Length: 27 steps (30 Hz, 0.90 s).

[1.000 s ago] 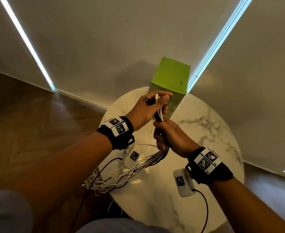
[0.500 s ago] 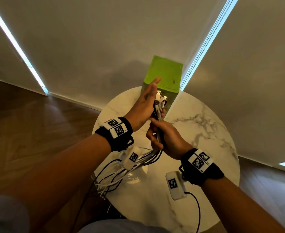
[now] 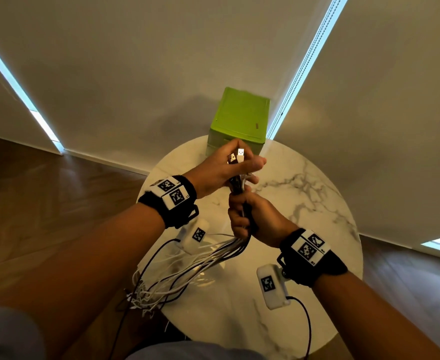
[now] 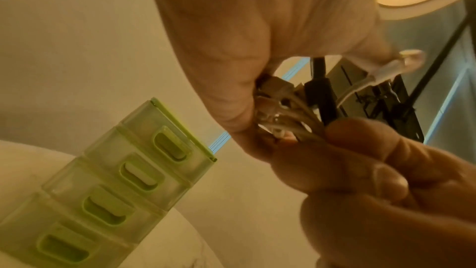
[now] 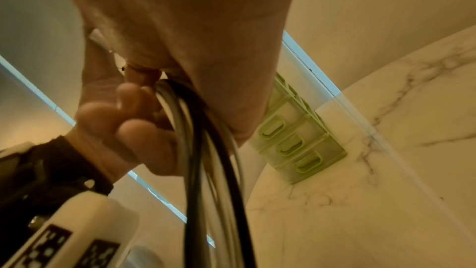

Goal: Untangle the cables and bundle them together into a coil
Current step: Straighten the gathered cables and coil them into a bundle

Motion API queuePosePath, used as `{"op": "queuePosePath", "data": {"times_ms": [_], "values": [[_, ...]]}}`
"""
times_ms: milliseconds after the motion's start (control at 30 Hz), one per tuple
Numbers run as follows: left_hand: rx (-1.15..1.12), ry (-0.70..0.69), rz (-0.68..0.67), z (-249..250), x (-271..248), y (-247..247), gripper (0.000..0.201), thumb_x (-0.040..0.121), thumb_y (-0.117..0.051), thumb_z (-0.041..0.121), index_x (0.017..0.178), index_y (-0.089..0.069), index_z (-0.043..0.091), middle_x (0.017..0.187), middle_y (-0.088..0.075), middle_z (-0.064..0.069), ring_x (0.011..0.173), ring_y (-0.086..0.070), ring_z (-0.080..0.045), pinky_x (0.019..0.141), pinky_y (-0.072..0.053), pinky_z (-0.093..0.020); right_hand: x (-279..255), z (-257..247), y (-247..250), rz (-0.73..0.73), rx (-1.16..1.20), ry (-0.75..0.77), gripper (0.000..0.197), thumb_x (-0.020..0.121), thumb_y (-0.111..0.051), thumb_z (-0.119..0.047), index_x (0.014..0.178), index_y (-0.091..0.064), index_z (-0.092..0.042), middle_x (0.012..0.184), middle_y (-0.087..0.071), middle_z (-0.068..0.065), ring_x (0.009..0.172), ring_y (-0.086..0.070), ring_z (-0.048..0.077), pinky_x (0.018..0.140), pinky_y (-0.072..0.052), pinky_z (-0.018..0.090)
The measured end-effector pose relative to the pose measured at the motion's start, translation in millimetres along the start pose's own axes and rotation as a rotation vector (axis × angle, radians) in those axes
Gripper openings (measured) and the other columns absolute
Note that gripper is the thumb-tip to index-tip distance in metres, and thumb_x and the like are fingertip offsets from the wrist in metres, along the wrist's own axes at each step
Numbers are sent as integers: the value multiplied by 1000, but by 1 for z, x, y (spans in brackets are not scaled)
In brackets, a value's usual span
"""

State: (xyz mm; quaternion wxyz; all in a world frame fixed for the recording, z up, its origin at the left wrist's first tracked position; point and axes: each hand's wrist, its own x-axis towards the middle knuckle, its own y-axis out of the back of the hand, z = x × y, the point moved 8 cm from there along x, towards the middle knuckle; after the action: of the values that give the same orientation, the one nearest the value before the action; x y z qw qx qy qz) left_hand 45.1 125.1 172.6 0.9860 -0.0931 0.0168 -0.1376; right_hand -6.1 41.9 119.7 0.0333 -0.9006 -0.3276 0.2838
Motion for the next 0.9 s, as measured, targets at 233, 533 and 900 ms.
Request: {"op": "queuePosePath", "data": {"times_ms": [233, 533, 900], "values": [[285, -99, -157, -2, -5, -11, 74, 64, -75, 42, 133, -59, 21, 115, -62, -18, 103, -60, -18, 90, -51, -28, -2, 6, 17, 25, 145, 22, 29, 94, -36, -15, 65, -32, -16, 64, -35, 7, 44, -47, 25, 45, -38, 28], [315, -151, 173, -3, -3, -5, 24, 96, -68, 23, 87, -54, 5, 64, -63, -12, 56, -64, -23, 56, -53, -29, -15, 2, 2, -68, -100, 36, 28, 100, -37, -15, 73, -39, -15, 61, -37, 6, 42, -37, 19, 50, -32, 31], [348, -233, 306, 8, -13, 0, 51, 89, -55, 56, 94, -59, 5, 77, -69, 11, 65, -71, -13, 62, -57, -30, -21, 12, 0, 0, -61, 31, 41, 108, -43, -35, 71, -30, -20, 59, -16, -2, 48, -15, 15, 51, -23, 29]]}}
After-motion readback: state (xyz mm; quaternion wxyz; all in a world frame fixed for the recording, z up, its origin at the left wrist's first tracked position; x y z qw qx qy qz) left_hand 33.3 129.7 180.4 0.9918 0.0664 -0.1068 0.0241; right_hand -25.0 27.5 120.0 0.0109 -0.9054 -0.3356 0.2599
